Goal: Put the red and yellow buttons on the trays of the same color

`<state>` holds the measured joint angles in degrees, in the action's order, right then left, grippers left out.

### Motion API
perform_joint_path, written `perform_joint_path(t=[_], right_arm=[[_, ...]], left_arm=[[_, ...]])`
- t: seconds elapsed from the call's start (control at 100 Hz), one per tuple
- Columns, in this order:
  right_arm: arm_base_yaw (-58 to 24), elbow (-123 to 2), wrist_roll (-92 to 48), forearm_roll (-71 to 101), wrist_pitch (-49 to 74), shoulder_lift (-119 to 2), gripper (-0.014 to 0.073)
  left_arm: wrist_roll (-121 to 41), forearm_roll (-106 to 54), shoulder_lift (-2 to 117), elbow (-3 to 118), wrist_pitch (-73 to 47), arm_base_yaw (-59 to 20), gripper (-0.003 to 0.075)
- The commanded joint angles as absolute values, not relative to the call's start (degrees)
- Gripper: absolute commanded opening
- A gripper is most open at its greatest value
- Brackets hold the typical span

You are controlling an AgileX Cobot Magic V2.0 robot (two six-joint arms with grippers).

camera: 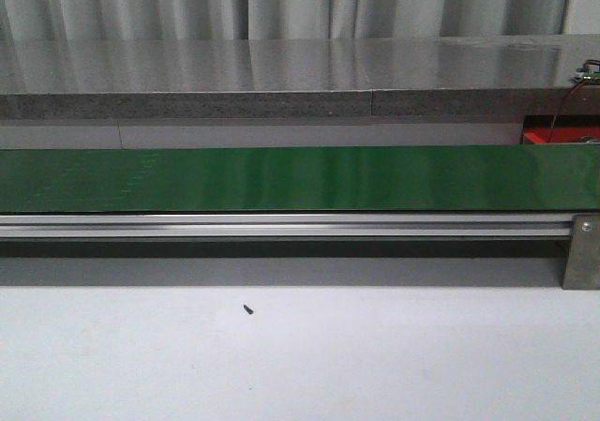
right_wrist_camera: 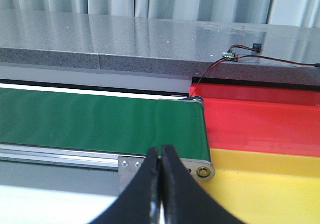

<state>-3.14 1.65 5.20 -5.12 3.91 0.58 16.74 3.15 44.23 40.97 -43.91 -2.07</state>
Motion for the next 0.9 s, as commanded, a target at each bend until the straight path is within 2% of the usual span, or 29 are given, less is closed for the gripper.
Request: perform_joint_path(t=[0.0,0.48,0.58,0.89], right_arm=[[-3.05,0.64,5.08,-5.74,-0.66,1.63,-0.0068],[-3.05,0.64,5.08,-5.74,-0.66,1.63,-0.0068],[-3.05,0.64,5.08,-5.74,-0.66,1.63,-0.0068],[-3.05,0.64,5.08,-5.74,-0.66,1.63,-0.0068]], left_arm=[[21.05,7.49,45.75,44.59,-40.62,0.46,0.0651],[16.32,7.84,63.10,48.37,-35.86,30.50,0.0651],[15.37,7.36,67.15,48.52,-34.77,32.58,0.0651],[14.04,6.61,77.87,52.62,-33.93,32.48,0.0651]])
